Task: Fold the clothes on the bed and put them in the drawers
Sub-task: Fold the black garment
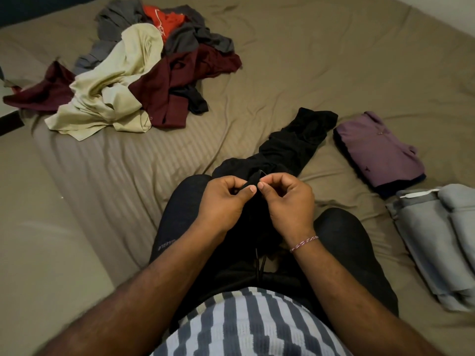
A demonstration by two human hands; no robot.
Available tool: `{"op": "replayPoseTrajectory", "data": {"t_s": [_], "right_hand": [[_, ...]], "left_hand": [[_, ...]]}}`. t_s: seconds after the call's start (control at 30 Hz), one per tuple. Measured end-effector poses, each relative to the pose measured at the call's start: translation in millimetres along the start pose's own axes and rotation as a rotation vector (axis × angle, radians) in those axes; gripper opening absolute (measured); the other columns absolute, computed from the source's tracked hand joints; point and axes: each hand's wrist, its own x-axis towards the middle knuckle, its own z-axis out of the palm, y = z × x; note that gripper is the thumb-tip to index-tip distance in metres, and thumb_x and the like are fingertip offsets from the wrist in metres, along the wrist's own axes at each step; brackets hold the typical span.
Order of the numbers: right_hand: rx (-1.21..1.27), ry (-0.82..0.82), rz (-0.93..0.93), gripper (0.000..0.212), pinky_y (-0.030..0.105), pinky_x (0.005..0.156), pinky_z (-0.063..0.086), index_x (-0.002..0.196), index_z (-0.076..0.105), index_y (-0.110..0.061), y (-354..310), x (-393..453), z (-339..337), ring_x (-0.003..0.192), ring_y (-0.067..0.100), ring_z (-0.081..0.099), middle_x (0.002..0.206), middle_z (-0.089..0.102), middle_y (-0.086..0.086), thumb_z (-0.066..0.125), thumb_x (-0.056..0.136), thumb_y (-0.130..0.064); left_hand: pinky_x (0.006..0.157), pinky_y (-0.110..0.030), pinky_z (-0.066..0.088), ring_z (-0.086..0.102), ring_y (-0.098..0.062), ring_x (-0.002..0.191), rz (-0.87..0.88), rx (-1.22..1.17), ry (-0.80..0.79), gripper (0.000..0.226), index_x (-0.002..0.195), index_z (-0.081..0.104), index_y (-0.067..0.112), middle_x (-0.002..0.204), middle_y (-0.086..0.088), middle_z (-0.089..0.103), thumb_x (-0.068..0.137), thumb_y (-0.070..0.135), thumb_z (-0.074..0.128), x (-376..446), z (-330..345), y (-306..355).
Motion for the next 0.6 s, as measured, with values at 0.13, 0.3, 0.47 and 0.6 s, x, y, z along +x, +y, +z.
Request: {"op": "replayPoseTrajectory", "data": {"t_s": [0.13, 0.3, 0.47, 0.6], "right_hand": [[-0.034, -0.049, -0.056, 0.019, 0.006, 0.072, 0.049, 0.085, 0.073, -0.032, 1, -7, 1, 0.085, -0.003, 0.07, 0.088, 0.073, -0.022, 0.08, 0.088, -0.015], [0.347, -0.007, 0.228, 0.008, 0.023, 0.073, 0.059, 0.09, 0.078, -0.017, 3, -8, 1, 0.086, 0.013, 0.075, 0.09, 0.078, 0.0, 0.079, 0.088, -0.01], [0.42, -0.033, 0.326, 0.005, 0.021, 0.063, 0.055, 0.085, 0.076, -0.012, 13, -3, 4, 0.07, 0.01, 0.069, 0.08, 0.076, 0.002, 0.079, 0.089, -0.012], [0.335, 0.078, 0.457, 0.016, 0.021, 0.053, 0.049, 0.079, 0.067, -0.011, 38, 24, -22, 0.057, 0.009, 0.059, 0.065, 0.068, -0.001, 0.072, 0.094, -0.008]], "left_hand": [[0.058, -0.018, 0.054, 0.072, -0.007, 0.069, -0.002, 0.075, 0.17, 0.011, 0.08, 0.077, 0.023, 0.076, 0.005, 0.076, 0.091, 0.028, 0.078, -2, 8, -1], [0.08, -0.038, 0.063, 0.077, -0.017, 0.085, 0.015, -0.039, 0.054, 0.01, 0.088, 0.079, 0.023, 0.086, 0.0, 0.078, 0.097, 0.024, 0.073, -5, 6, 3], [0.081, -0.039, 0.064, 0.075, -0.012, 0.083, 0.009, 0.049, 0.048, 0.01, 0.089, 0.078, 0.025, 0.086, 0.004, 0.078, 0.098, 0.026, 0.071, -12, 12, 5], [0.067, -0.017, 0.056, 0.072, -0.006, 0.078, 0.131, 0.152, 0.108, 0.012, 0.082, 0.074, 0.028, 0.083, 0.01, 0.075, 0.093, 0.025, 0.076, -26, 11, -2]]}}
